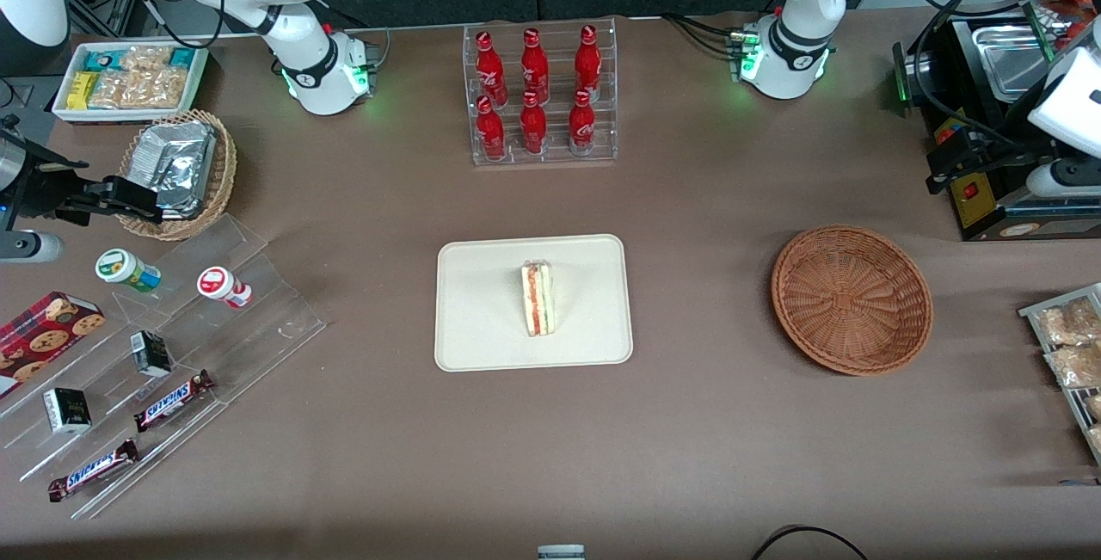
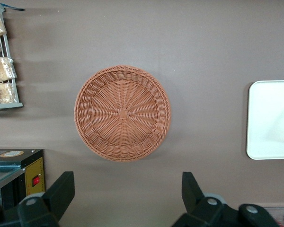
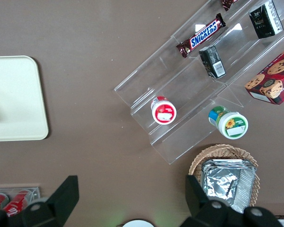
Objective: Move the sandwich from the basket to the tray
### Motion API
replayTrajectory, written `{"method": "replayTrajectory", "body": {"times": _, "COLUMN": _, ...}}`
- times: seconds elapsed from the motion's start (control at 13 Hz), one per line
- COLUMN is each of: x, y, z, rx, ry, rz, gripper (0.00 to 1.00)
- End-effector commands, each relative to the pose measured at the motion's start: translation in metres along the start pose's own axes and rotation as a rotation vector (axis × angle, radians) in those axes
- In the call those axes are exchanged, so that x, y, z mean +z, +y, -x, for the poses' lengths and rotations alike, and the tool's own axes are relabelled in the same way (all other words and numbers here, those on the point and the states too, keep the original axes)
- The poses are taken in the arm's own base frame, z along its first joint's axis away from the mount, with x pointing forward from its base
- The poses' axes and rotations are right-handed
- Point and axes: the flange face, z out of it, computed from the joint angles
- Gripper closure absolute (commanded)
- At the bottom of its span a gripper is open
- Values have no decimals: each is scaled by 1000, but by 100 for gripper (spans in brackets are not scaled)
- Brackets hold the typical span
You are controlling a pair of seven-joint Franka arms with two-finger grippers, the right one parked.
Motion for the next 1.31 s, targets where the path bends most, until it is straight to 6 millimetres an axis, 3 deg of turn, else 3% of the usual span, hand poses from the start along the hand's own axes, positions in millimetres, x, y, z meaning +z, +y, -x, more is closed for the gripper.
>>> {"method": "replayTrajectory", "body": {"times": 0.0, "x": -11, "y": -3, "z": -1, "rx": 7, "ry": -17, "rz": 2, "gripper": 0}}
{"method": "replayTrajectory", "body": {"times": 0.54, "x": -22, "y": -6, "z": 7, "rx": 9, "ry": -60, "rz": 4, "gripper": 0}}
{"method": "replayTrajectory", "body": {"times": 1.23, "x": -11, "y": -1, "z": 8, "rx": 15, "ry": -115, "rz": 2, "gripper": 0}}
